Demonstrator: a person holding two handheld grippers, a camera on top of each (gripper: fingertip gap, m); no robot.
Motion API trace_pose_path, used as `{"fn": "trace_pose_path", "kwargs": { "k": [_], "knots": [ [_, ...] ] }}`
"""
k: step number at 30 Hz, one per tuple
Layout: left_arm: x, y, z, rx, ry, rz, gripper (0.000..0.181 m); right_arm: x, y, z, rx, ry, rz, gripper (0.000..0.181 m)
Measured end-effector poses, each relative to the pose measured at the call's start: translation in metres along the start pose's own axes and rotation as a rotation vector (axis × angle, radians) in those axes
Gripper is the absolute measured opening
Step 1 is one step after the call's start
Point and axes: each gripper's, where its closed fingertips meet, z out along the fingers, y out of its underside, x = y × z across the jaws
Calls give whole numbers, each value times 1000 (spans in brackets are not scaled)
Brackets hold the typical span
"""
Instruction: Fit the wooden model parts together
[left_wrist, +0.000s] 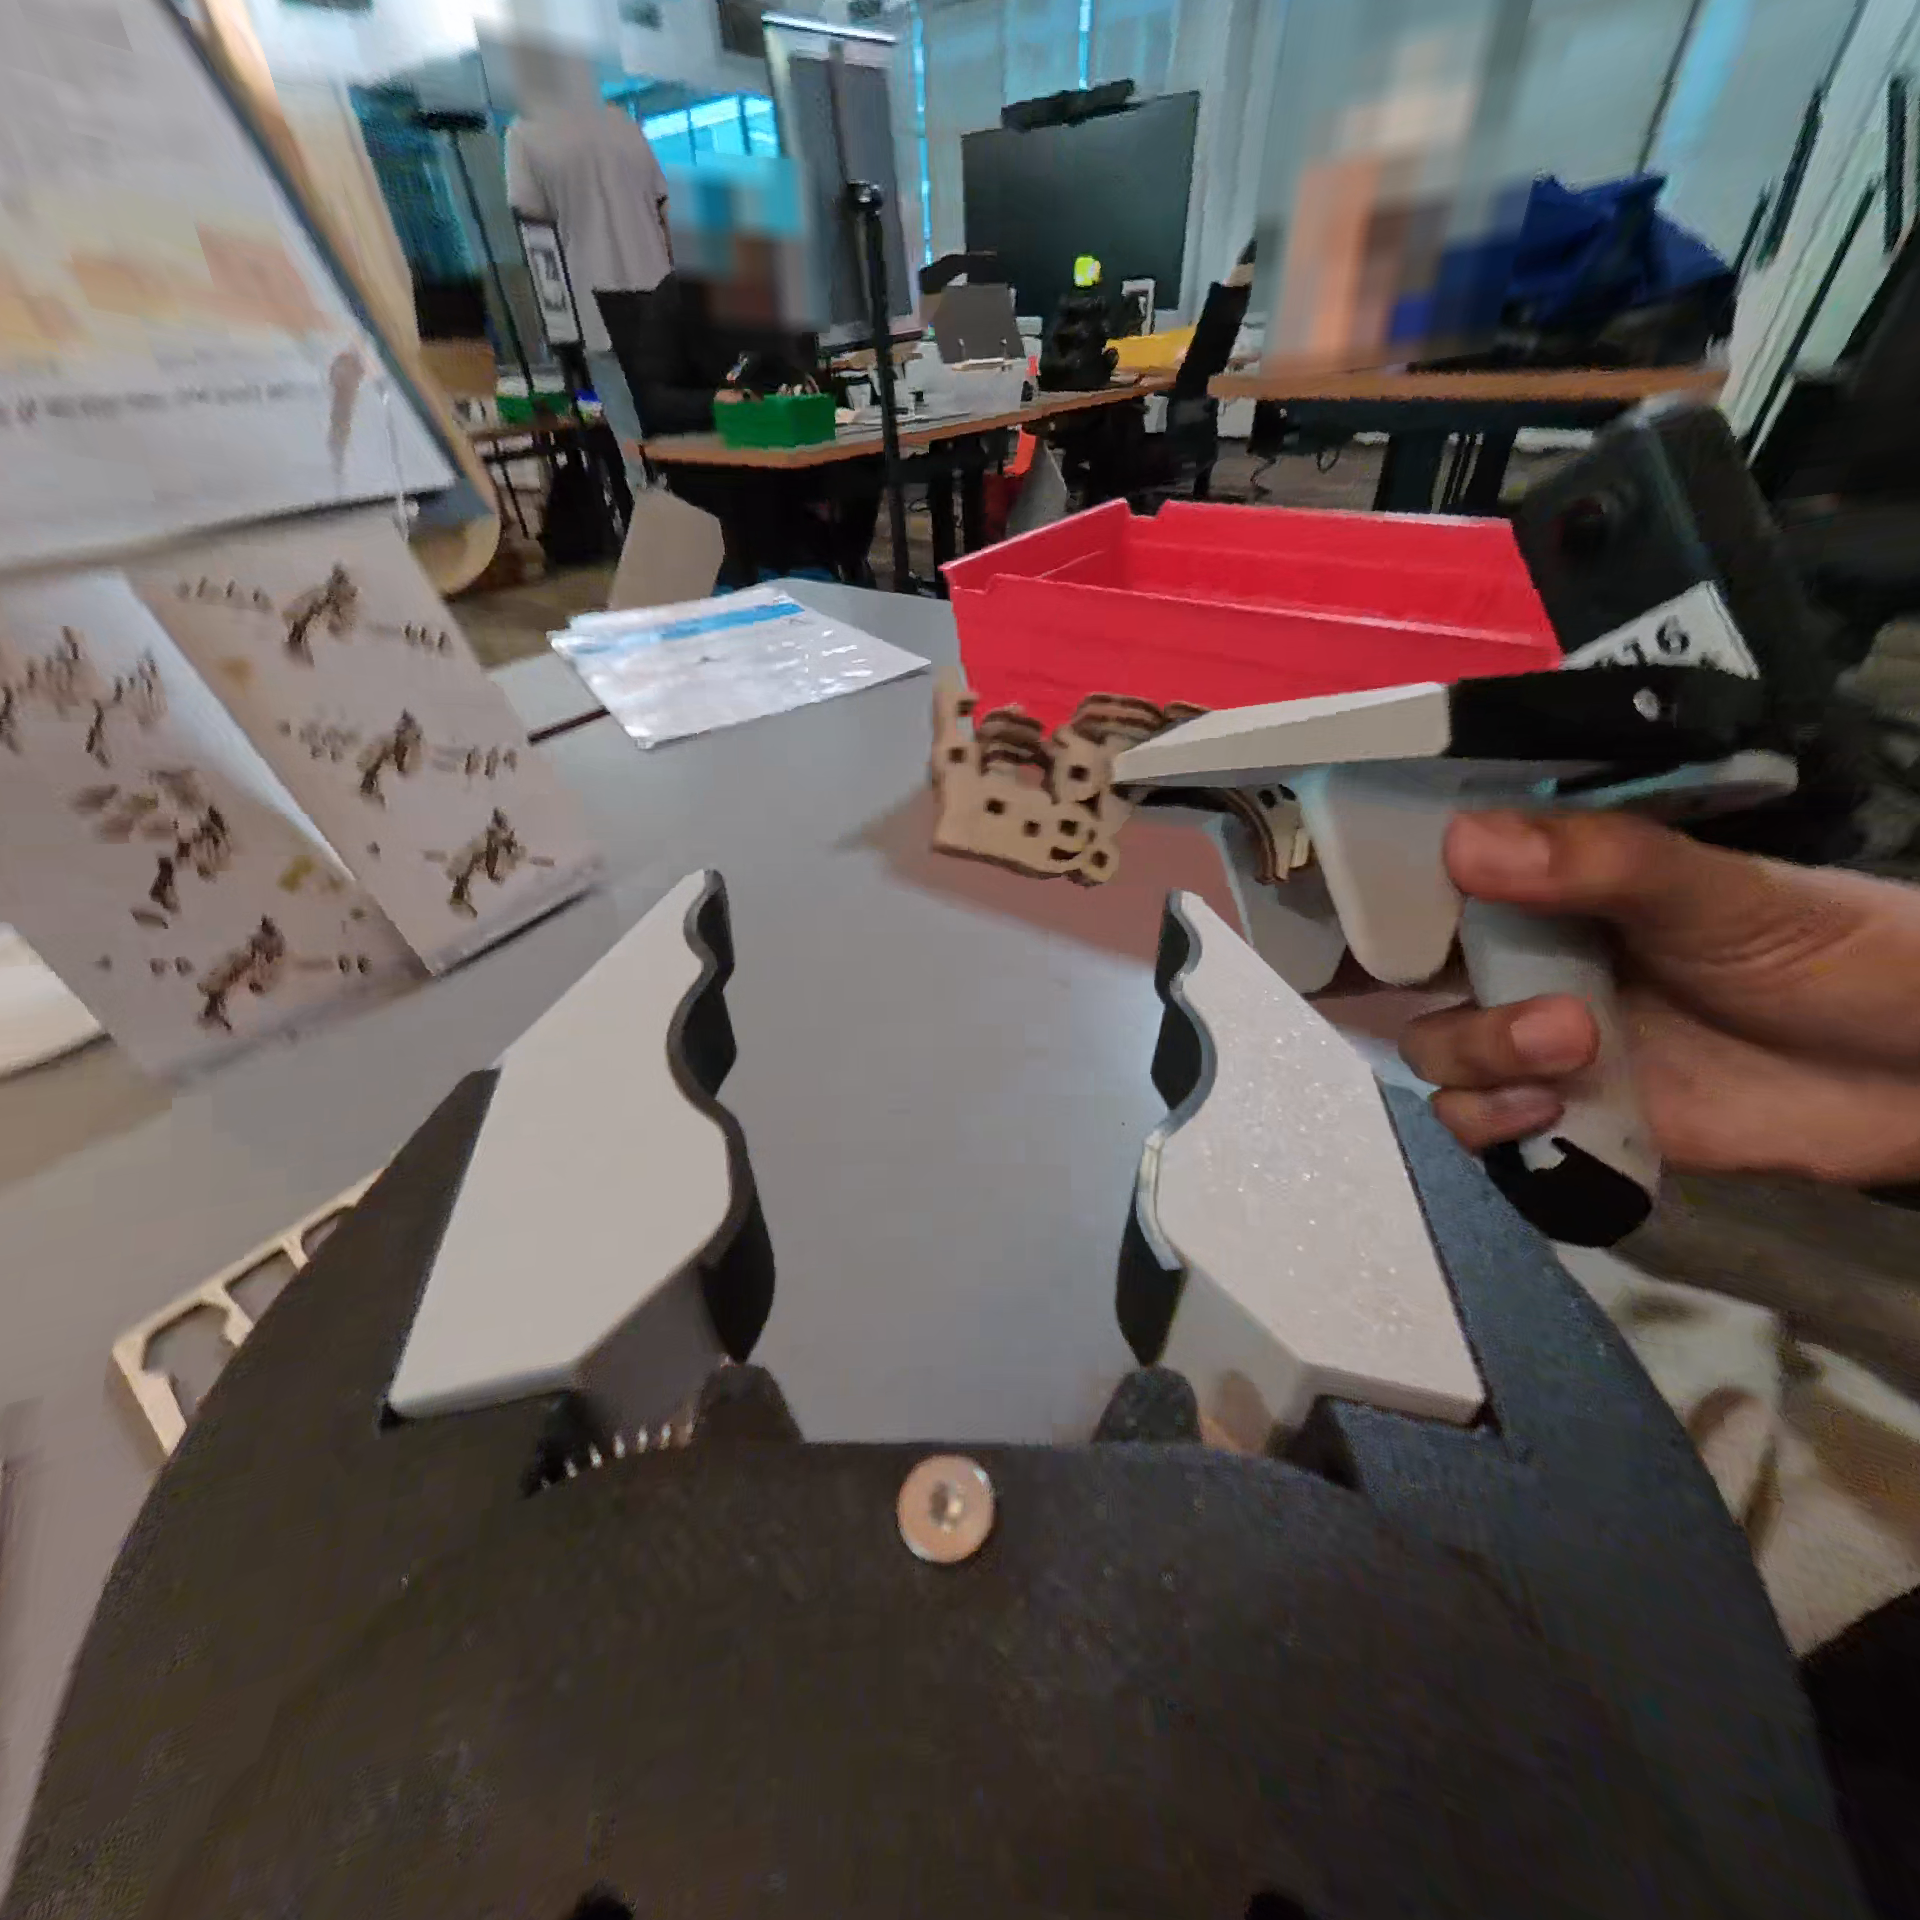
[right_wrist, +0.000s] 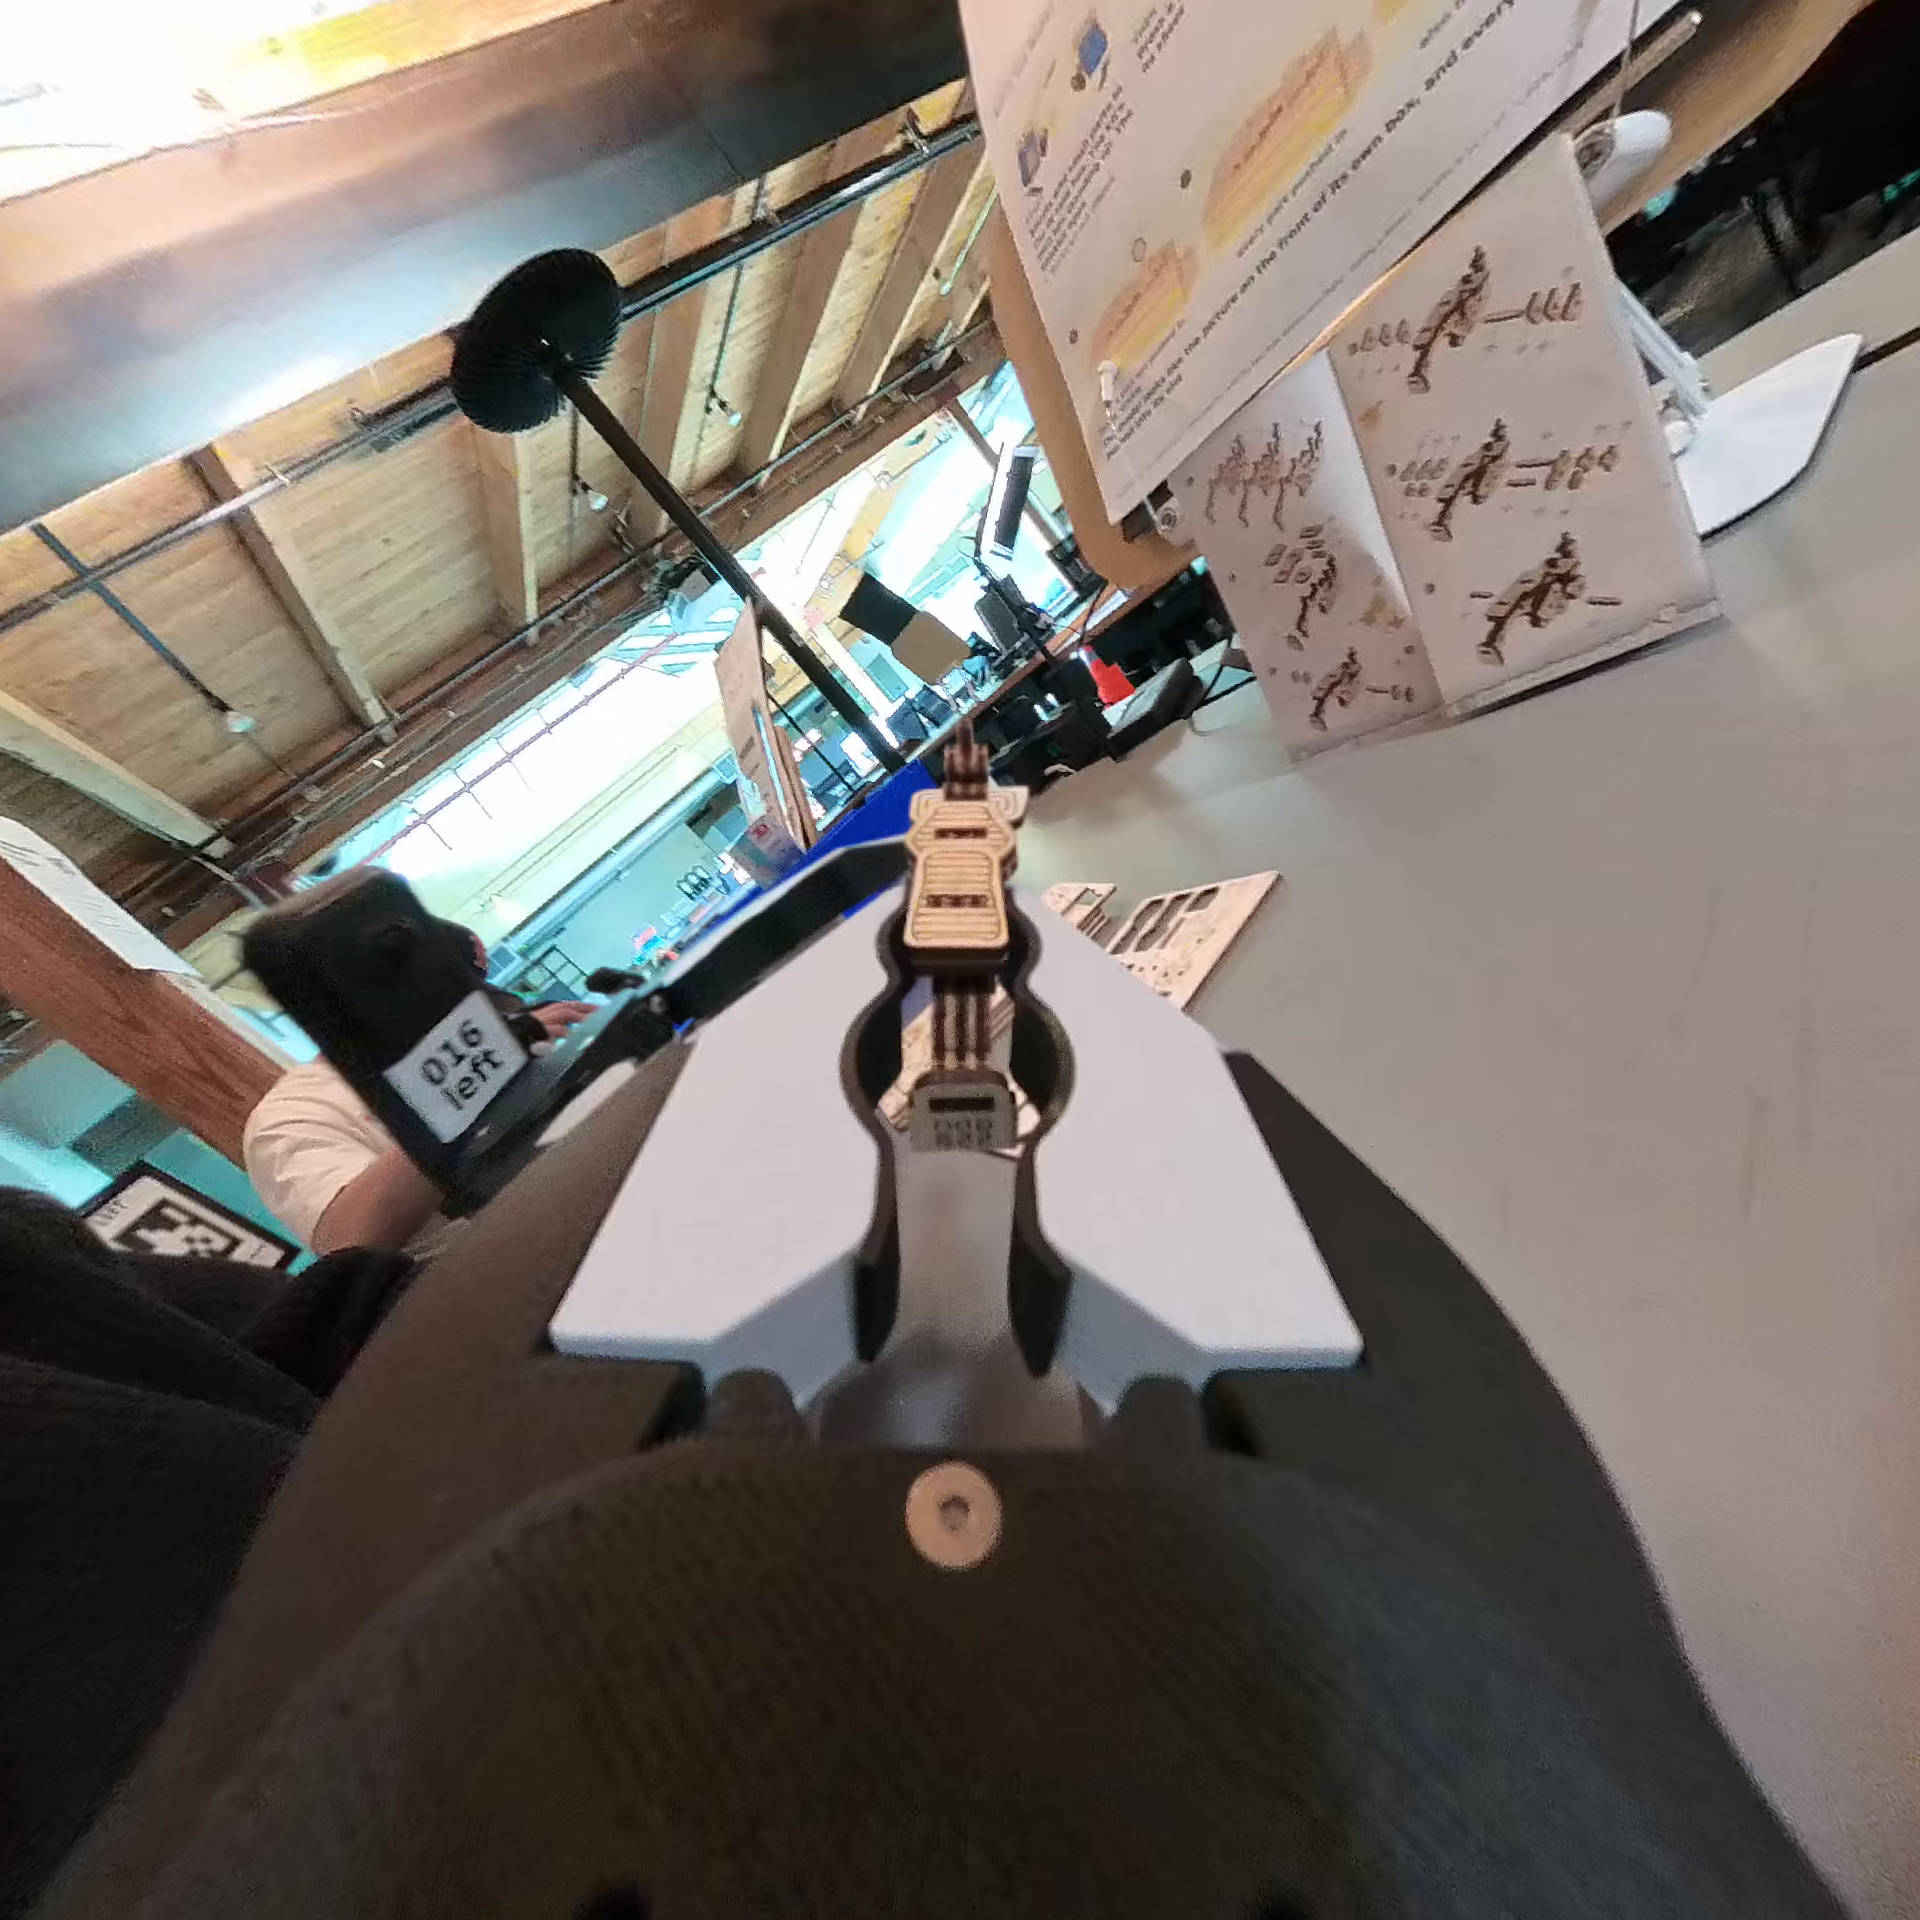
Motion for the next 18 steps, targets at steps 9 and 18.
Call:
{"fn": "trace_pose_path", "kwargs": {
  "k": [9,18],
  "knots": [
    [9,17,10,-96,0,106,60,-12,26,6,-115,55,-163,13],
    [2,13,7,-67,31,119,42,-22,31,8,-165,8,-314,24]
  ]
}}
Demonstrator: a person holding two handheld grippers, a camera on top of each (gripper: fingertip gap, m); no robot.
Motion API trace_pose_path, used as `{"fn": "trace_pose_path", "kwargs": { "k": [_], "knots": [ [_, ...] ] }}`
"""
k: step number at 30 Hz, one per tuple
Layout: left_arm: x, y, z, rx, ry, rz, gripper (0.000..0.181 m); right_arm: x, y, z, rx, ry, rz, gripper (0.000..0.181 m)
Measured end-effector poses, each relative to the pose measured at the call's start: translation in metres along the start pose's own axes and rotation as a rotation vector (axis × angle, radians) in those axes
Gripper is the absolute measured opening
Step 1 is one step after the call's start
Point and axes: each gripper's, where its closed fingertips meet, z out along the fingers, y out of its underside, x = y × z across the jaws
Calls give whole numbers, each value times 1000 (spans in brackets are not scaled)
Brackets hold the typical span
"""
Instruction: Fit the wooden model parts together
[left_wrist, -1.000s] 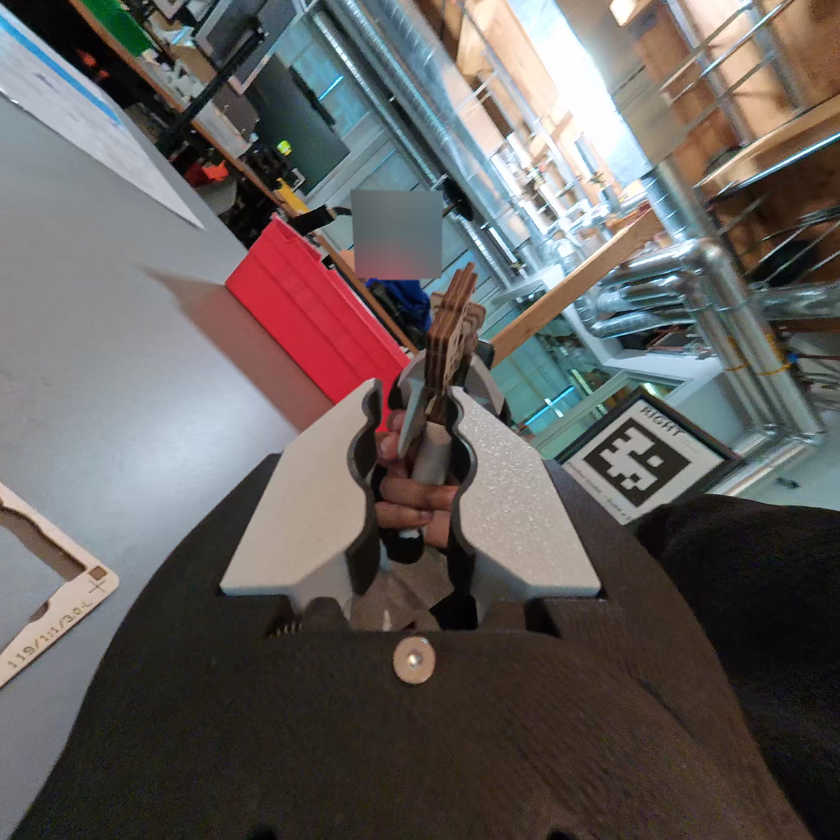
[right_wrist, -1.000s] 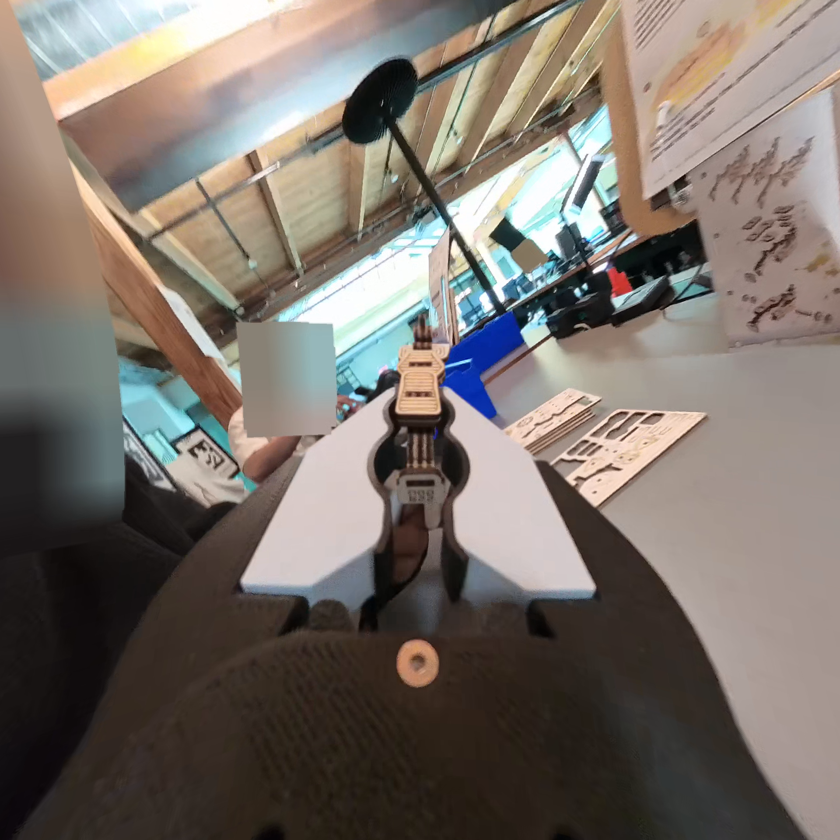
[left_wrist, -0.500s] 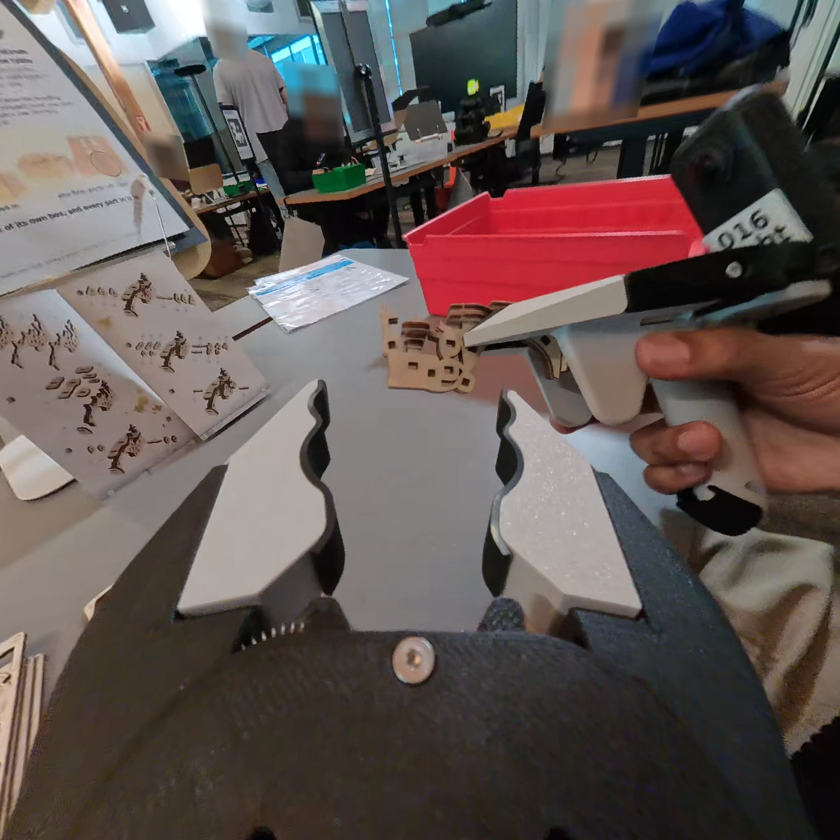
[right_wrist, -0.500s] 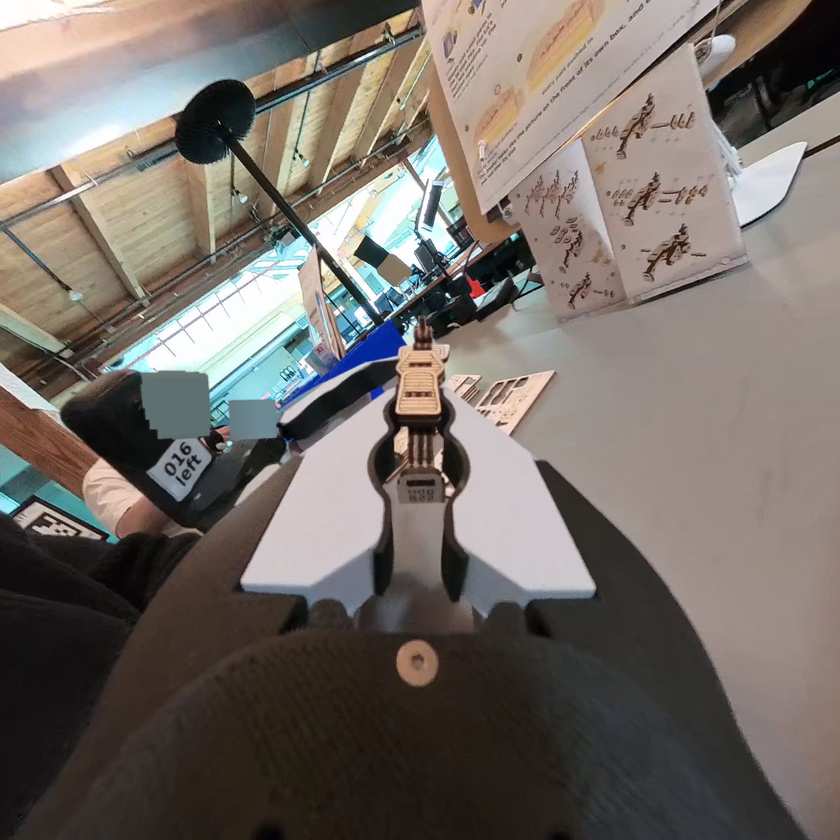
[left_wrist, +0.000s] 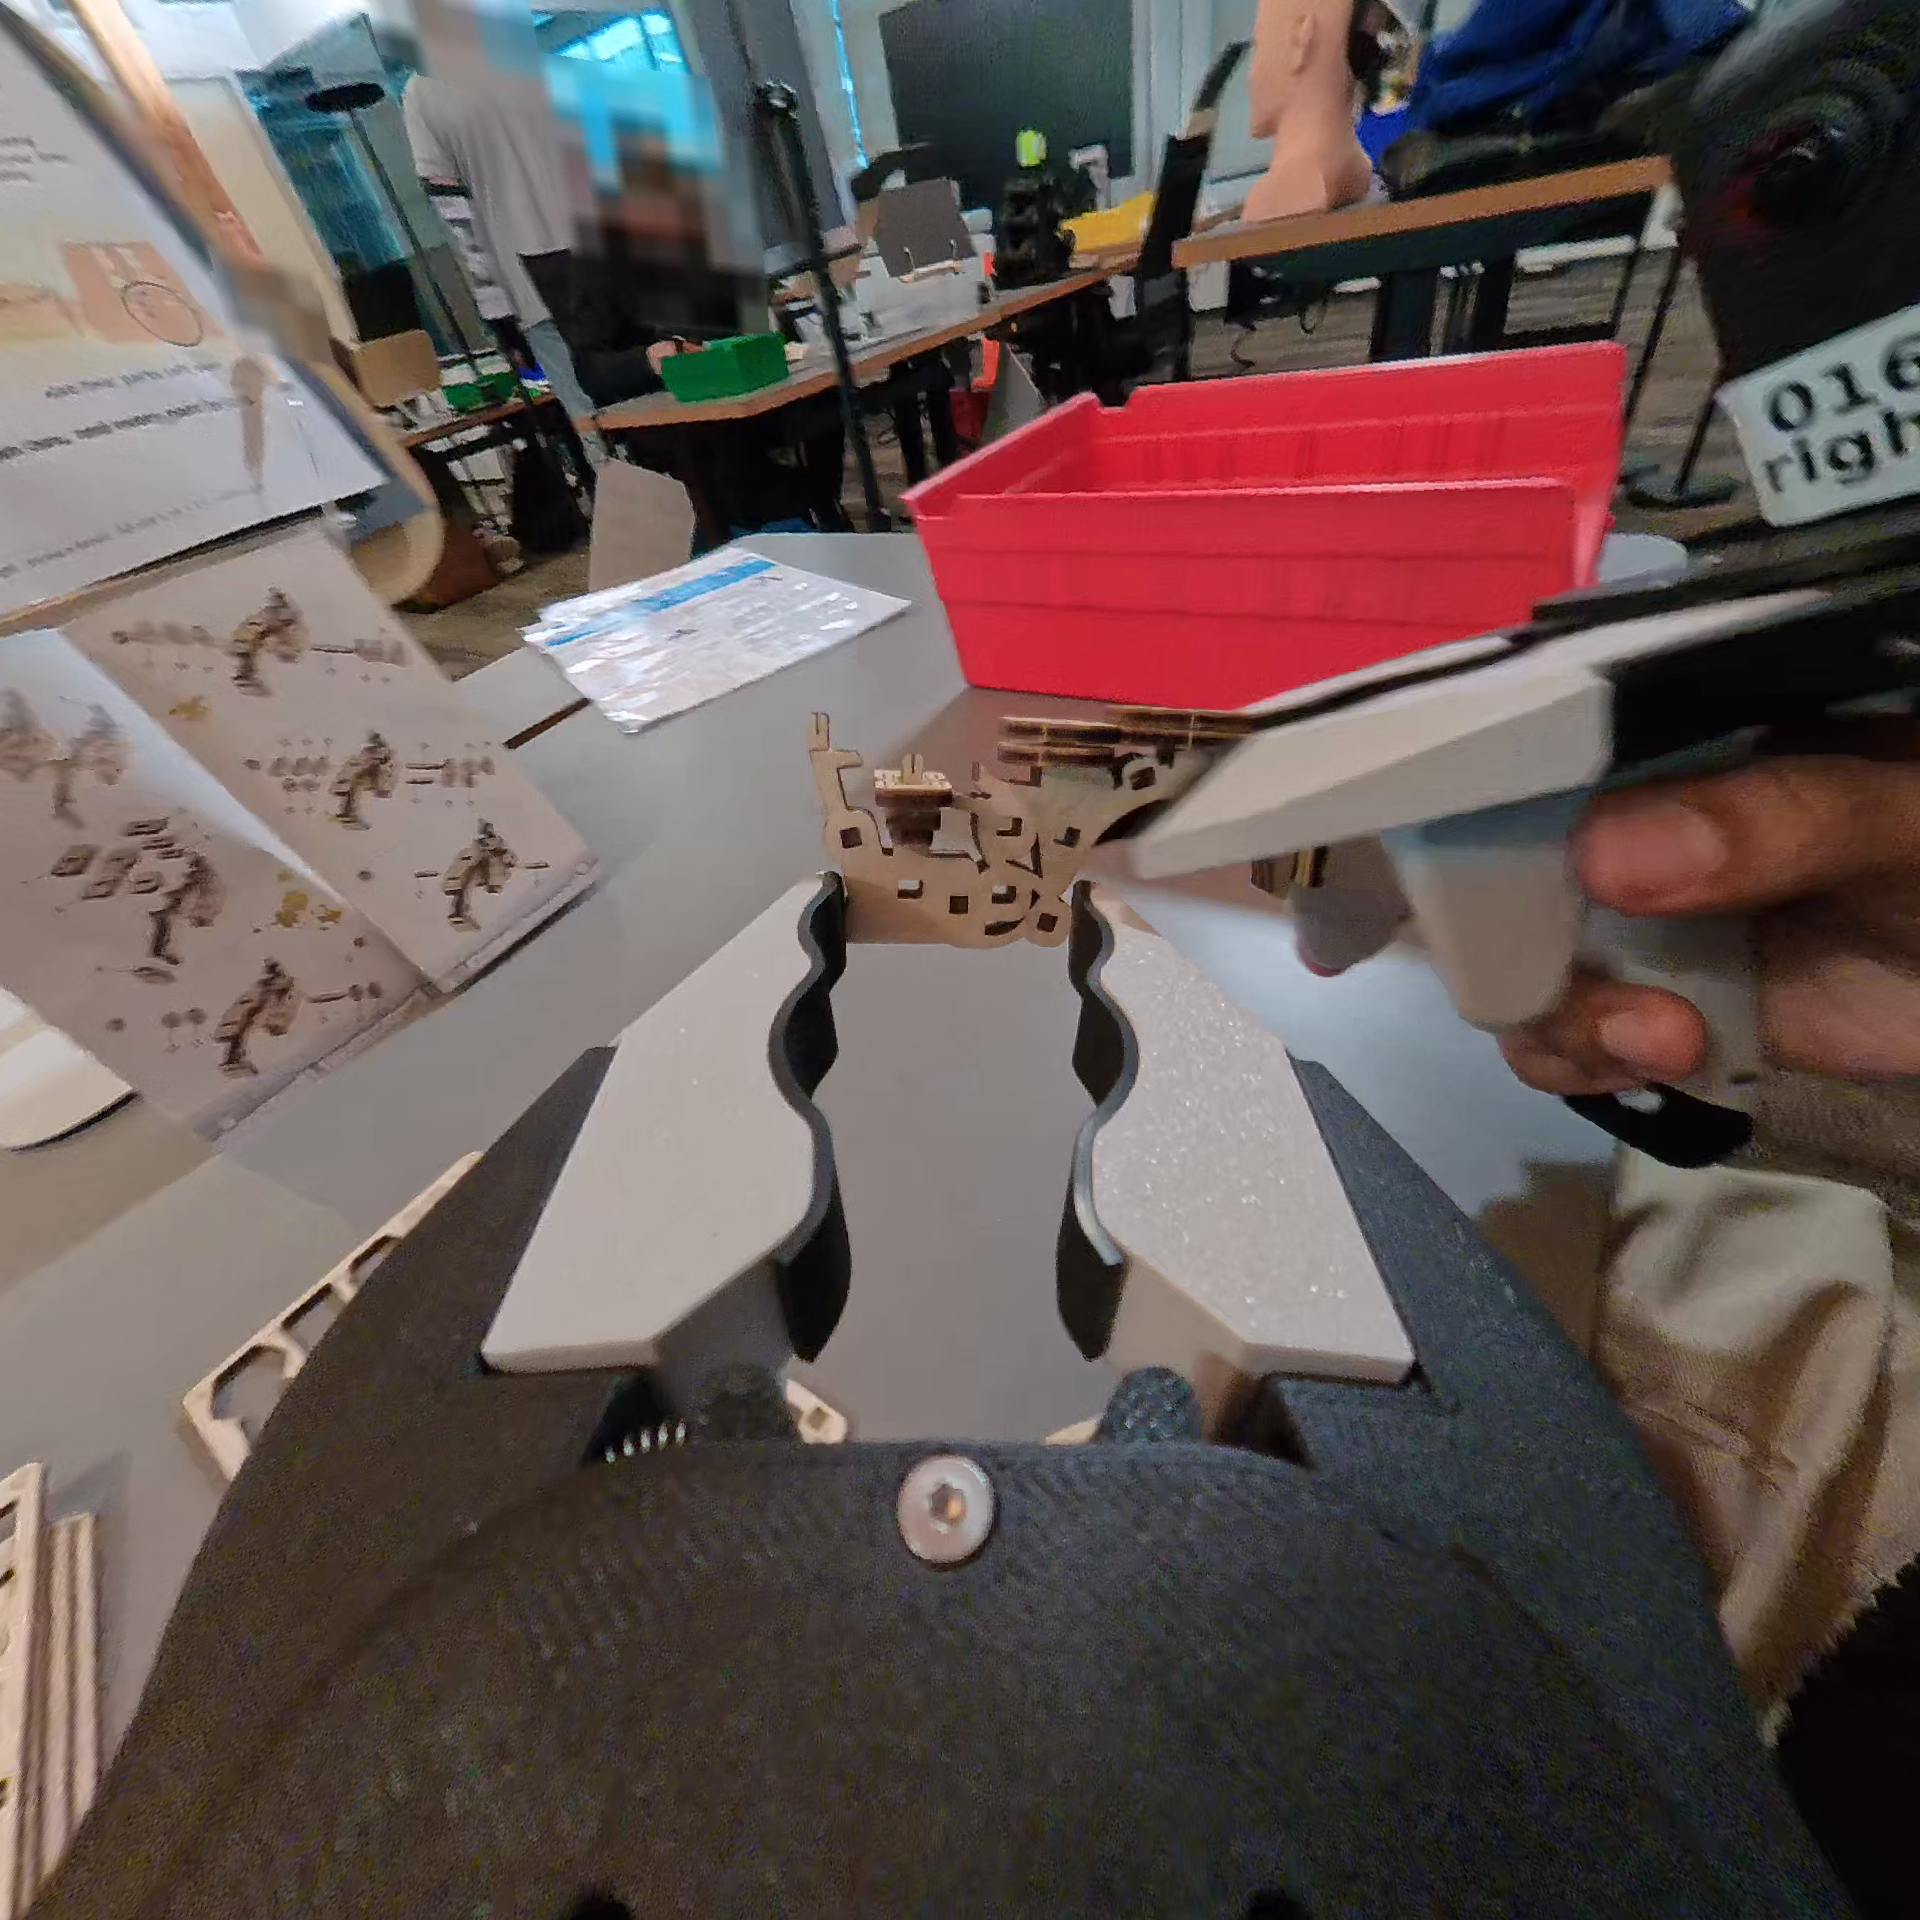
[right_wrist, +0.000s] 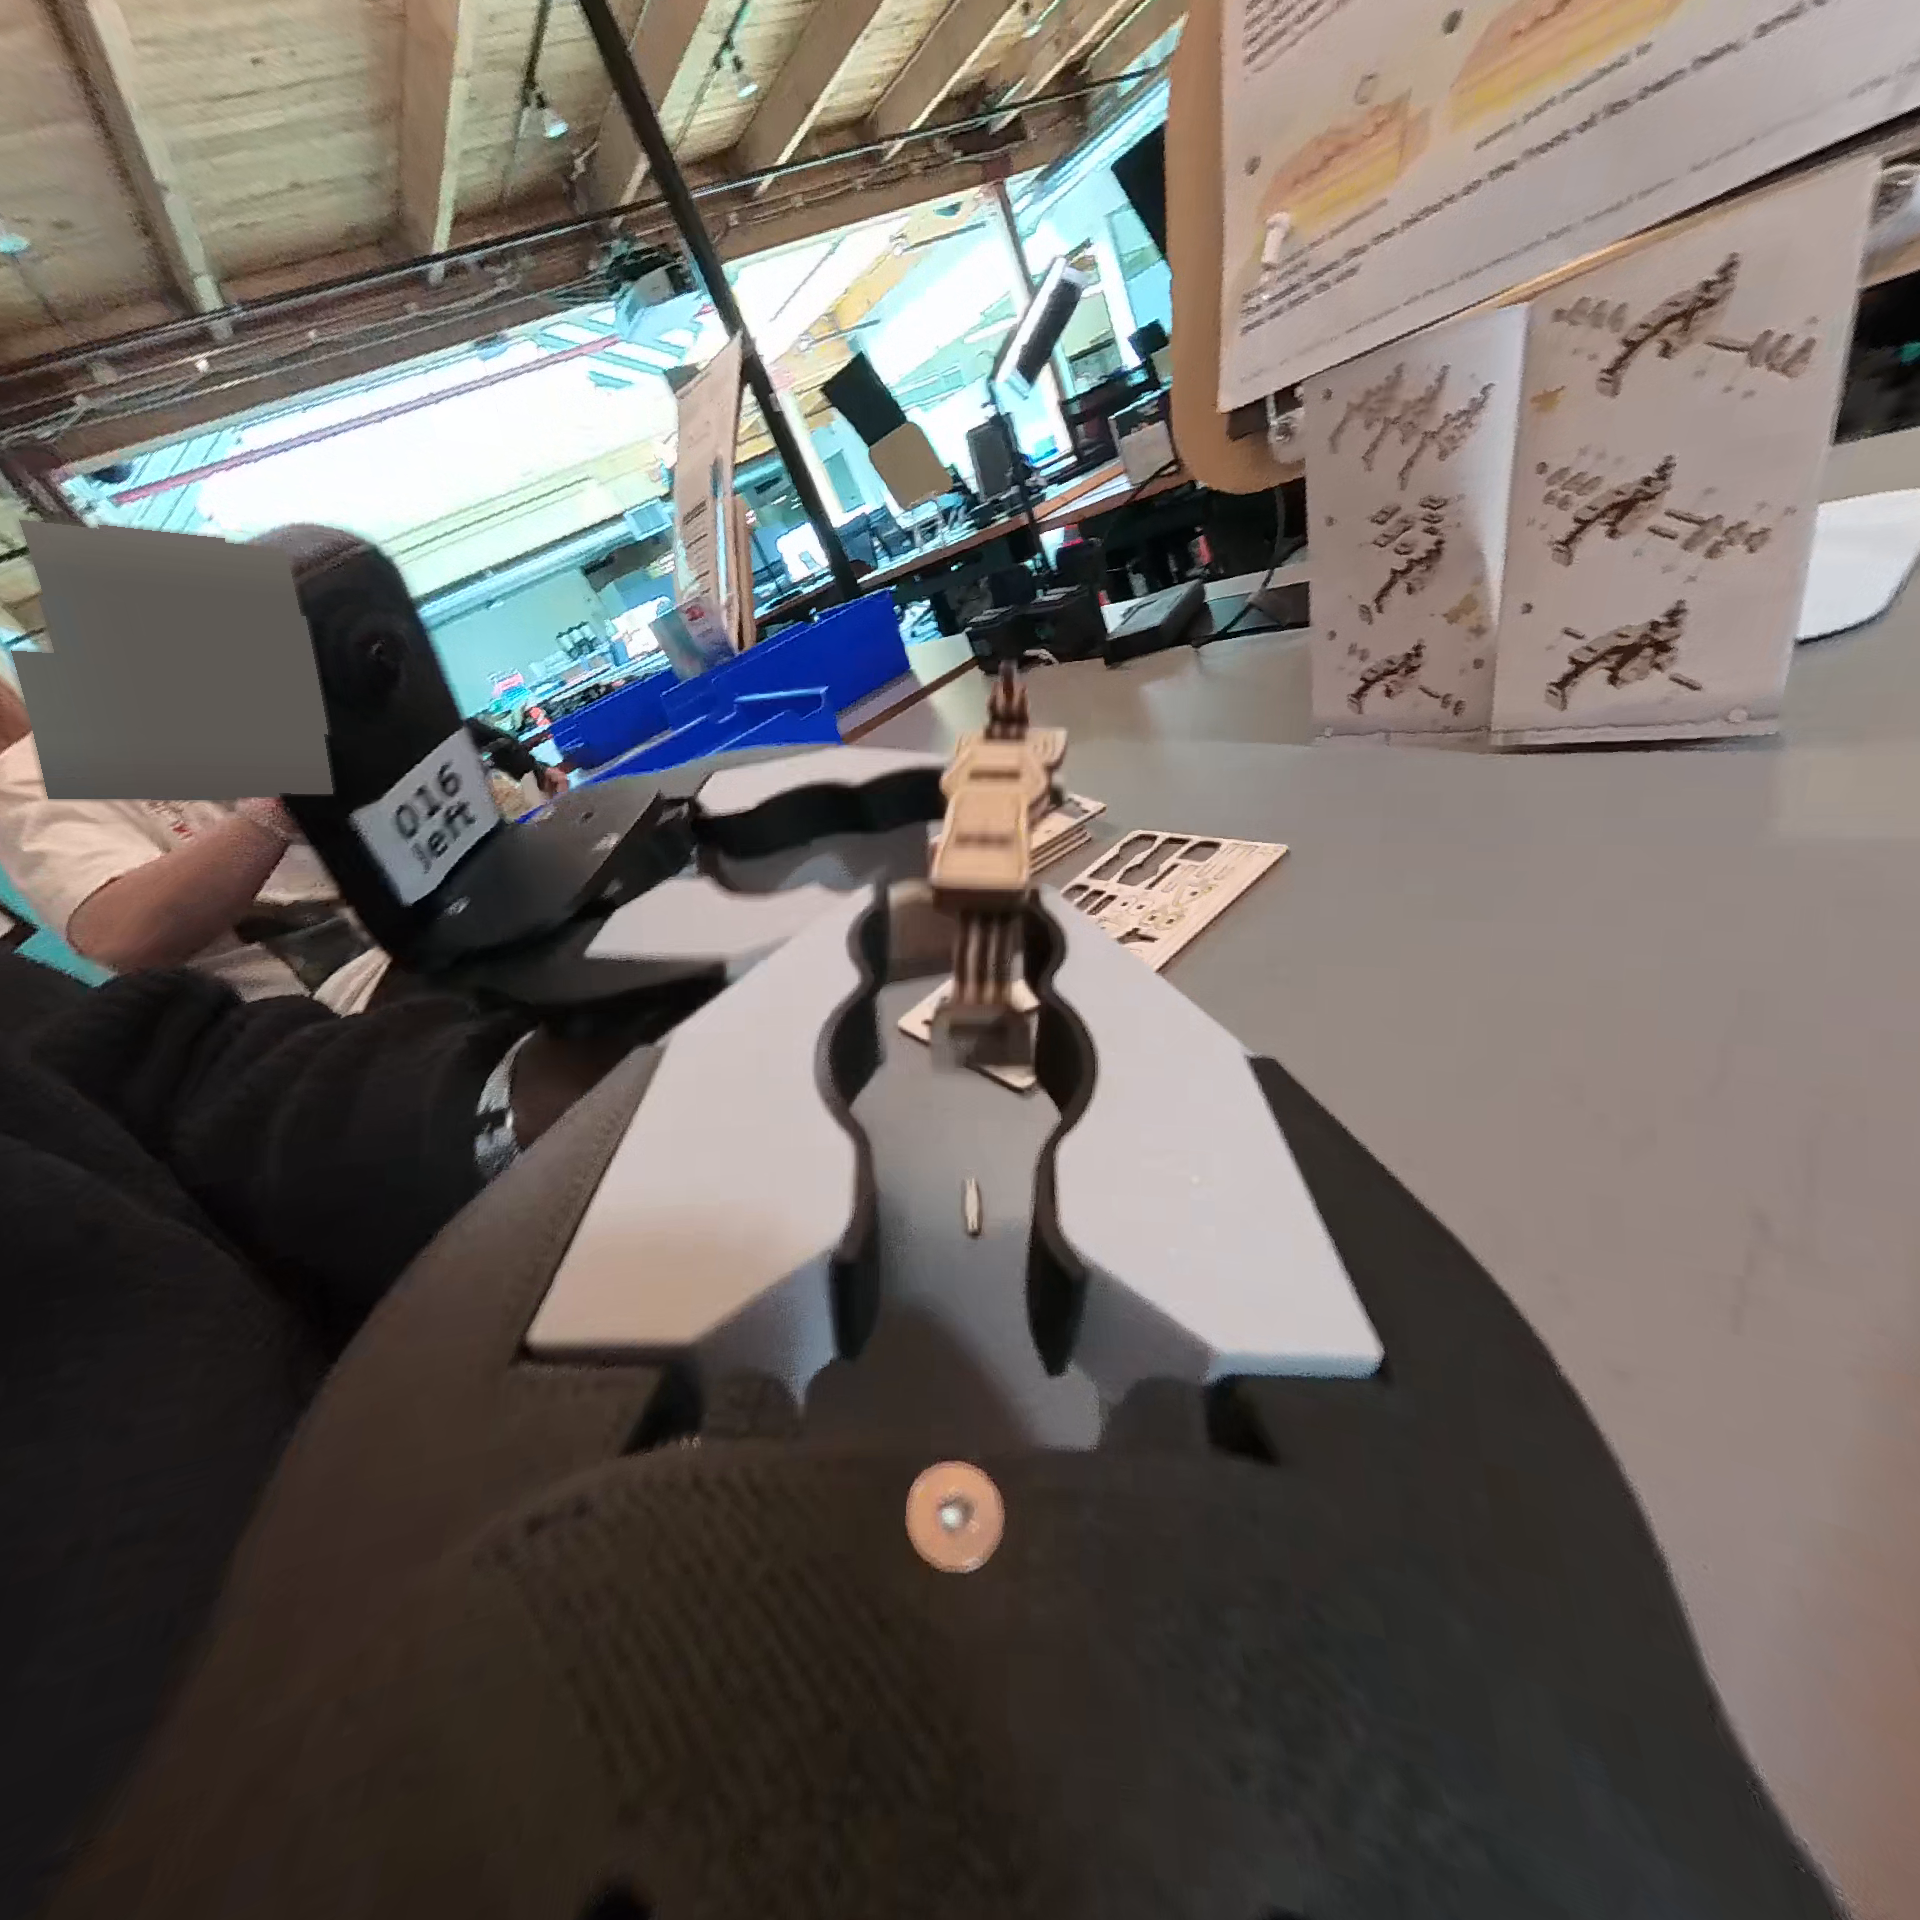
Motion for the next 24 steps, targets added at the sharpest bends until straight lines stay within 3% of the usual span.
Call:
{"fn": "trace_pose_path", "kwargs": {
  "k": [4,6,9,12,16,20,24],
  "knots": [
    [-49,-3,-7,62,-58,-141,42,0,1,-2,-30,-29,-51,36],
    [-66,-5,-13,124,20,-263,41,3,14,-1,-112,-26,-100,33],
    [-79,-12,-24,219,203,-457,41,3,59,3,-380,-33,-196,28],
    [-76,-27,-40,322,466,-668,41,-3,96,6,-578,-25,-347,21],
    [-68,-39,-54,394,674,-806,41,-5,116,13,-662,31,-487,17],
    [-46,-43,-64,396,837,-815,41,3,123,17,-719,74,-468,13],
    [-43,-51,-73,449,918,-884,41,-3,128,20,-747,19,-398,30]
  ]
}}
